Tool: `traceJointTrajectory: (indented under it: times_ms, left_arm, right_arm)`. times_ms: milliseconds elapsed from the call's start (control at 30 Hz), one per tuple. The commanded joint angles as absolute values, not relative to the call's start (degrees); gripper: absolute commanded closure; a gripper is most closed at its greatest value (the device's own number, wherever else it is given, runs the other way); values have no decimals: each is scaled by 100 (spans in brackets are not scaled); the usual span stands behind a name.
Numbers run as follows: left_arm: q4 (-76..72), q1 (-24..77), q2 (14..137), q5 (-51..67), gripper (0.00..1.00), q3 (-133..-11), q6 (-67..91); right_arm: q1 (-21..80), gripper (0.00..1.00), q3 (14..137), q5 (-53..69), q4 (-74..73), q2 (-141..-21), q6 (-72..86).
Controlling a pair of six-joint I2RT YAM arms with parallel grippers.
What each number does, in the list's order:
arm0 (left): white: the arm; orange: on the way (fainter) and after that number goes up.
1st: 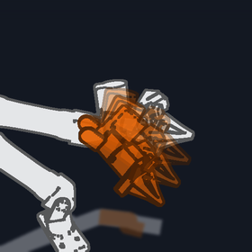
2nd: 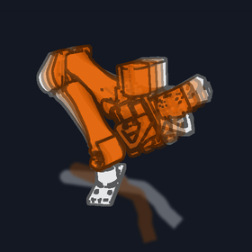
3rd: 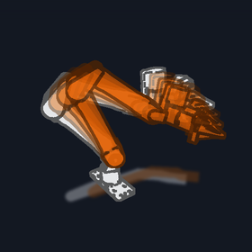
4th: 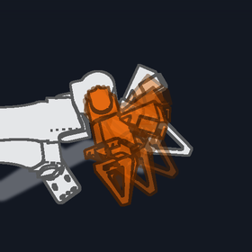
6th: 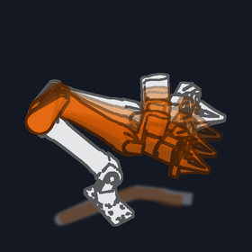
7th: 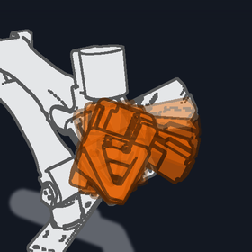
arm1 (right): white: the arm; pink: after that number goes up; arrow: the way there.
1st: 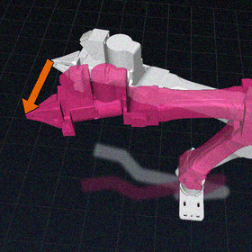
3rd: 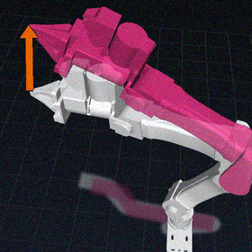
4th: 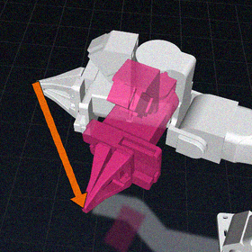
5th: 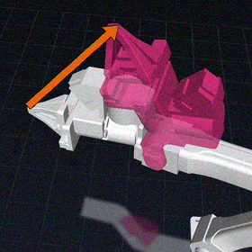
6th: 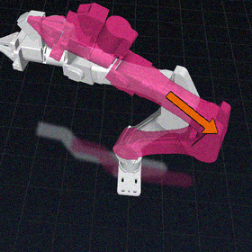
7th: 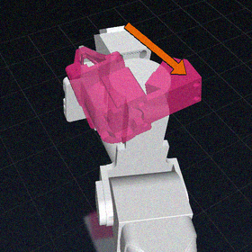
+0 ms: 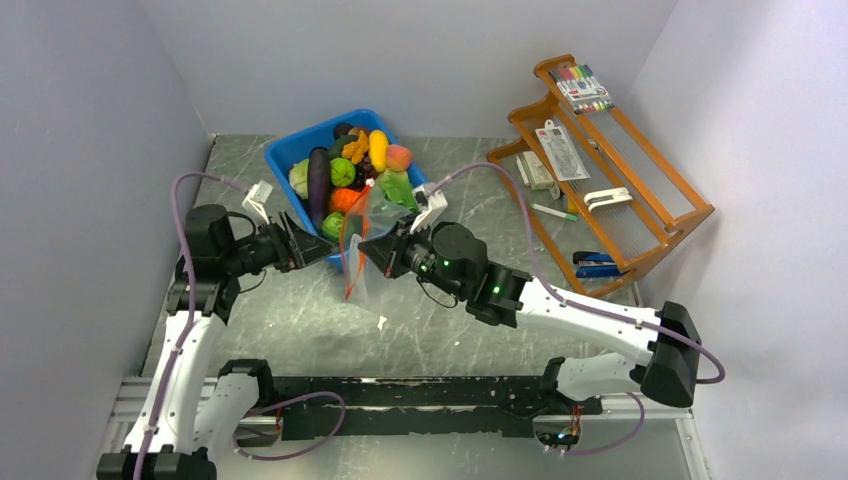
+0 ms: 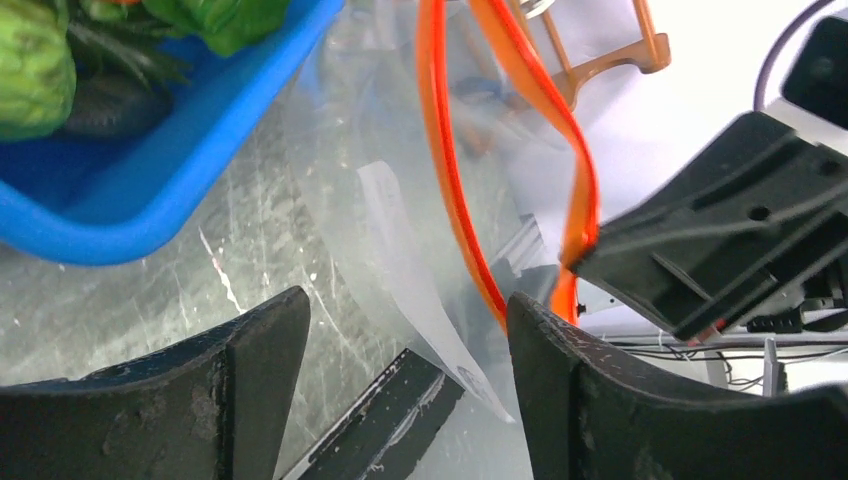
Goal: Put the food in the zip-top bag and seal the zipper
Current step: Open the zipper of the food storage bag at the center of the board.
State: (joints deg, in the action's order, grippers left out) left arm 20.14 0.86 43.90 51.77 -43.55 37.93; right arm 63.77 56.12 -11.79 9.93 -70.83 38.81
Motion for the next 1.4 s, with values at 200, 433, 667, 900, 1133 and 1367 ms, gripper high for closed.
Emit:
traceJointTrajectory:
  times_ms: [200,433,667,900,1133,1367]
  left_arm:
    - [1621,105,4794,5571,26,-4096,3853]
    - [1717,104,4782,5357,30,-4067,3719]
    - [1708,105,4933,5084,44,-3980,3410]
    - [1983,105,4913,4764,64,-4023,2984]
    - [1914,110,5029,4812,67,-3797,2956]
    - [2731,105,4865,4411,93,-4194,2517]
  right_arm:
    - [6580,100,5683,-1009,1376,-7393,3648]
    - [6651,100,5679,-981,1390,-7426,3610]
    - [6704,100,5862,-854,1311,-7625,3545]
    - [6777,100,5849,-871,1315,-7737,3584]
    - [6793,100,5801,-906,1378,-7785,3625]
    - [6794,100,5767,-1328,900,-7616,3840]
